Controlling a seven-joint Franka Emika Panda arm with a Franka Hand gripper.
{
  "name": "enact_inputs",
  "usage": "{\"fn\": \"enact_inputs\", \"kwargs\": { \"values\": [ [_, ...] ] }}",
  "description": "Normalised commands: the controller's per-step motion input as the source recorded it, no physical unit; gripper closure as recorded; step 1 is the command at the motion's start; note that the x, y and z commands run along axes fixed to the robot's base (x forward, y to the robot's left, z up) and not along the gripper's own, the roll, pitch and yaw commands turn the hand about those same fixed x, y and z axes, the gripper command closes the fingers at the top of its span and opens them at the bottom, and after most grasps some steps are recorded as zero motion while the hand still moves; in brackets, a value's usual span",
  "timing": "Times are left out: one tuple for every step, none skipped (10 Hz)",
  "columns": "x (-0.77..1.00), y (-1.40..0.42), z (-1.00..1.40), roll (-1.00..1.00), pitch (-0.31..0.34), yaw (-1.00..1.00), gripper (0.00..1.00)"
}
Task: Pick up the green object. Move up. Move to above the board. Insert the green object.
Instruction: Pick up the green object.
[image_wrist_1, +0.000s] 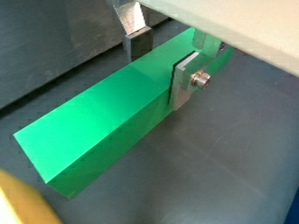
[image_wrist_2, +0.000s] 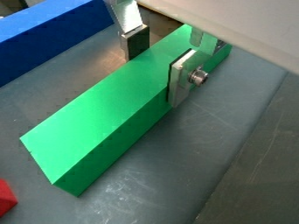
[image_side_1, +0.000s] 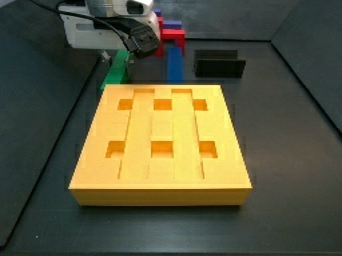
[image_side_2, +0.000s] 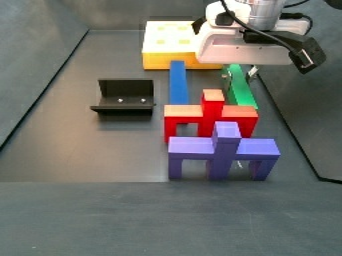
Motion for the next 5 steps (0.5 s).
{"fn": "enact_inputs", "kwargs": {
  "values": [
    [0.0,0.0,0.0,0.0,0.0,0.0,1.0],
    [0.0,0.0,0.0,0.0,0.0,0.0,1.0],
    [0.0,0.0,0.0,0.0,0.0,0.0,1.0],
    [0.0,0.0,0.0,0.0,0.0,0.0,1.0],
    [0.0,0.0,0.0,0.0,0.0,0.0,1.0]
  ]
}}
